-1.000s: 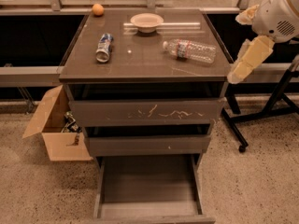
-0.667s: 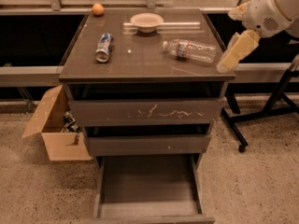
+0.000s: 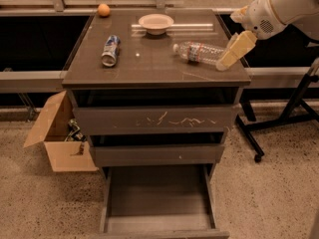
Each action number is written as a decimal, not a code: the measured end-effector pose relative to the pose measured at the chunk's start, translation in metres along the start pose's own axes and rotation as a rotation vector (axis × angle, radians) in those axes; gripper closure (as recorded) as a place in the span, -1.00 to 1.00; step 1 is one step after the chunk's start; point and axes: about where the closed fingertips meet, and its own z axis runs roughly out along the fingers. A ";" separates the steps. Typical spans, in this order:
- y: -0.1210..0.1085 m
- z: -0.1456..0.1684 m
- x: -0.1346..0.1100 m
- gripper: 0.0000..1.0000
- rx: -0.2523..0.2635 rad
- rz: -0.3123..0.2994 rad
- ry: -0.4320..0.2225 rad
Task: Place water bottle into bottom drawer
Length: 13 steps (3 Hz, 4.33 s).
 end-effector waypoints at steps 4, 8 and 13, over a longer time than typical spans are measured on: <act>-0.037 0.067 0.020 -1.00 -0.053 0.076 0.001; -0.052 0.129 0.045 -0.19 -0.125 0.142 0.072; 0.086 -0.017 -0.016 1.00 -0.187 -0.011 -0.079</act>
Offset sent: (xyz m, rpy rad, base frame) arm 0.0387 0.0001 -0.0235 0.0476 0.0373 -0.0123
